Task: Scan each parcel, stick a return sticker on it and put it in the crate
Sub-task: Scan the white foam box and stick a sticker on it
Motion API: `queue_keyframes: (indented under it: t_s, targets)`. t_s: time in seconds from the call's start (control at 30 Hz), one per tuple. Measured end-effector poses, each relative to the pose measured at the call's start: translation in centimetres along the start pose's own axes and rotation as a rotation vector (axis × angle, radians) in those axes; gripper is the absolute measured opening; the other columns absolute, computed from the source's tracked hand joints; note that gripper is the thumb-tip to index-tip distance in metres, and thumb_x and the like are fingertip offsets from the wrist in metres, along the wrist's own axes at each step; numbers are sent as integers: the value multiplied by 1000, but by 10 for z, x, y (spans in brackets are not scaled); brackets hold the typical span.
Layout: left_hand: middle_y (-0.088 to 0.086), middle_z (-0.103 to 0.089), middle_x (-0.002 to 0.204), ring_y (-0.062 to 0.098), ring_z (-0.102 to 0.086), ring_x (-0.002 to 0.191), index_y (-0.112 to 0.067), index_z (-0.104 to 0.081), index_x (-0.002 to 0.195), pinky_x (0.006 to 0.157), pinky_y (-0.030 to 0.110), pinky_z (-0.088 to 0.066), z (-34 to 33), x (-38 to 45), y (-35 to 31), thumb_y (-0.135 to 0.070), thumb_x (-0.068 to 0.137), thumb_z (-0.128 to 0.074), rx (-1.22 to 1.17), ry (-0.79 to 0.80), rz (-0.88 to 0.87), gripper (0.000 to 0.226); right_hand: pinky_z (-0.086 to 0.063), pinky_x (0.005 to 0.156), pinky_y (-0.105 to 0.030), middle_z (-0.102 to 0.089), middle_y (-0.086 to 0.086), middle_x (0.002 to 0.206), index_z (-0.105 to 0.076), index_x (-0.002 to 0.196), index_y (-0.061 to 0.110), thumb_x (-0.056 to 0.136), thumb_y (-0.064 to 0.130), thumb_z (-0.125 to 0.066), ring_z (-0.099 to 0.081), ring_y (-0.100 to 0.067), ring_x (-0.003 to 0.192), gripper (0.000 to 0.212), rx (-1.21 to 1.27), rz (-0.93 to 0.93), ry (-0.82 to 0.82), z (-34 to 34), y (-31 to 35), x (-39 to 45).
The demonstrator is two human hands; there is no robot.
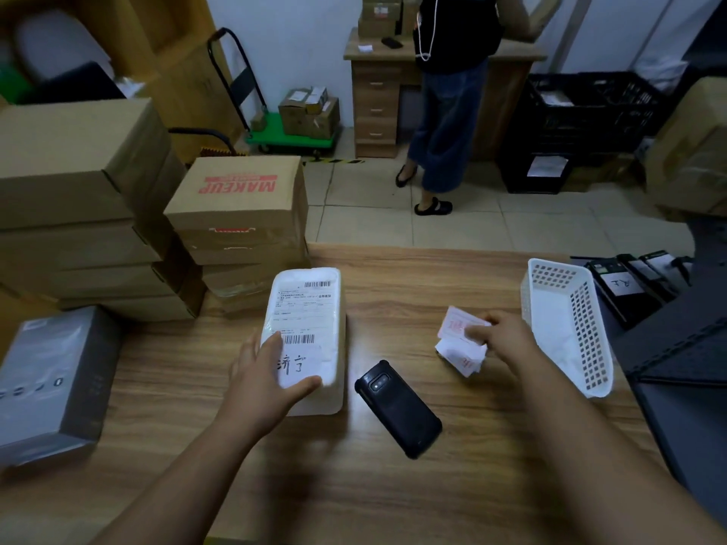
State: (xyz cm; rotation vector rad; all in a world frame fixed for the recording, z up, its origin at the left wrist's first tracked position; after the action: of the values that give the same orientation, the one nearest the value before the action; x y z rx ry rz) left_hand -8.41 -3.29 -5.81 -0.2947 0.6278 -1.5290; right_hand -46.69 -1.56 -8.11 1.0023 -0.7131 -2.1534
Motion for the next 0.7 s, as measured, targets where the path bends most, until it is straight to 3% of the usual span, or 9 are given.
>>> queue_keyframes:
  t_s: [0.07,0.13,0.2,0.27,0.33,0.37,0.43,0.53,0.7]
  targets:
    - [2,-14,160,28,-19,145,-28,-36,148,114,42,-23,11,3,-6,-52,74,-77,-26,-25,-24,88,-48,65,-29,-73,-7,93,-71,107,11,85,17,-73,-61,-16,72,23,82,52,160,-8,27,-20]
    - [2,-27,156,26,-28,141,-28,-44,143,113,40,-27,25,6,-13,-44,80,-75,-98,-59,-90,72,-44,55,-22,-69,-8,80,-72,98,8,88,13,-69,-53,-11,58,11,133,137,310,-22,57,-44]
    - [-2,-49,140,19,-46,129,-26,-55,133,106,36,-38,36,9,-25,-37,85,-72,-223,-53,-150,52,-38,53,-21,-63,-8,73,-70,91,5,91,8,-65,-46,-10,53,6,199,209,447,-39,82,-65]
    - [-9,-62,119,8,-58,111,-29,-60,122,90,25,-49,48,8,-37,-33,88,-69,-351,3,-167,36,-35,53,-21,-60,-8,72,-70,88,5,91,8,-65,-44,-12,57,6,210,271,533,-57,105,-84]
    - [-8,-67,101,-1,-62,90,-31,-60,117,70,13,-49,56,6,-47,-25,88,-70,-484,72,-163,31,-34,53,-21,-62,-9,77,-71,86,9,90,10,-67,-45,-15,63,6,198,317,577,-74,123,-101]
    - [-6,-67,94,1,-62,81,-30,-60,116,66,15,-48,58,5,-48,-20,87,-72,-557,100,-153,34,-35,54,-21,-64,-9,79,-72,85,11,89,10,-68,-46,-16,65,6,203,332,594,-82,132,-108]
    - [4,-63,86,10,-61,74,-25,-61,118,69,27,-51,64,7,-45,-8,83,-74,-670,132,-118,40,-37,58,-22,-66,-9,83,-73,88,14,88,9,-68,-49,-17,70,7,244,349,626,-97,144,-120]
    - [9,-64,82,24,-67,80,-23,-62,114,76,41,-56,77,12,-34,-2,83,-73,-708,80,-83,39,-41,61,-21,-70,-10,96,-71,103,7,87,5,-67,-57,-19,79,17,362,322,667,-113,152,-131]
    - [6,-67,76,9,-67,70,-21,-59,108,61,23,-55,100,15,-27,-2,85,-70,-759,-28,-102,31,-44,63,-24,-66,-16,97,-63,109,0,83,-4,-67,-61,-17,69,26,564,217,621,-121,153,-134]
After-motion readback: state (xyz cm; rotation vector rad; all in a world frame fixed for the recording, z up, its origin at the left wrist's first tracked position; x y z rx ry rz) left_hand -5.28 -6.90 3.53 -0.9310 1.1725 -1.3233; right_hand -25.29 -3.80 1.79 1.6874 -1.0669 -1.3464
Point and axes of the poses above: each hand's wrist, its own x-axis towards the middle knuckle, its own z-axis out of the back of the hand, y = z × x, the point moved 2 cm from there along x, towards the middle knuckle
